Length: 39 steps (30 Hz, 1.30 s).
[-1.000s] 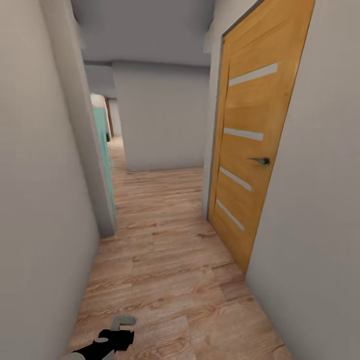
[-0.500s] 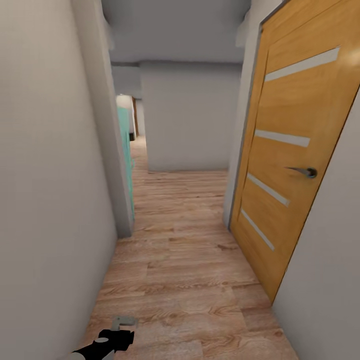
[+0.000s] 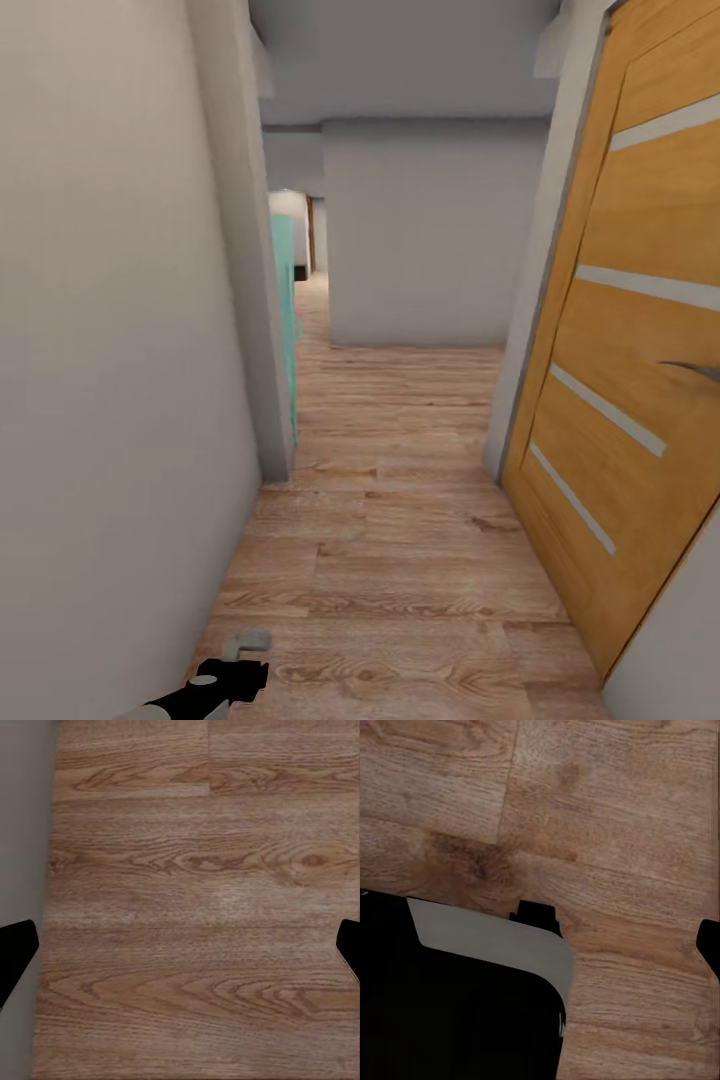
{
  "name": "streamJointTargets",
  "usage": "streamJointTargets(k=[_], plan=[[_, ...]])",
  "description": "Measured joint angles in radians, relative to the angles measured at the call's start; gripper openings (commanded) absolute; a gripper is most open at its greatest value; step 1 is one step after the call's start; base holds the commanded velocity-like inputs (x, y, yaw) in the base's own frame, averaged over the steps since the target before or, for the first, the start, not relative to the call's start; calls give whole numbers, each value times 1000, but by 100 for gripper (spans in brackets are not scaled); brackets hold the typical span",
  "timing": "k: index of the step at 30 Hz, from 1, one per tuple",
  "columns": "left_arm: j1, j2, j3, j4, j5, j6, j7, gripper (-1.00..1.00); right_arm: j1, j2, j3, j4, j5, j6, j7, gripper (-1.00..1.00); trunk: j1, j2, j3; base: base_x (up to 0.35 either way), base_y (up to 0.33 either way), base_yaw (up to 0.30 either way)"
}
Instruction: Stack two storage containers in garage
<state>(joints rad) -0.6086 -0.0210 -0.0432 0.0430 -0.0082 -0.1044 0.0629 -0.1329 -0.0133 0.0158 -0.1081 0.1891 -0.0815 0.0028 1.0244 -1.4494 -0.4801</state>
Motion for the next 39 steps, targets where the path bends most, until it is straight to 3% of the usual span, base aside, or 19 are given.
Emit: streamJointTargets(k=[39], plan=[[0, 0, 0, 0, 0, 0, 0, 100, 0, -3, 0, 0, -5, 0, 0, 100, 0, 0, -19, 338, -74, 2]])
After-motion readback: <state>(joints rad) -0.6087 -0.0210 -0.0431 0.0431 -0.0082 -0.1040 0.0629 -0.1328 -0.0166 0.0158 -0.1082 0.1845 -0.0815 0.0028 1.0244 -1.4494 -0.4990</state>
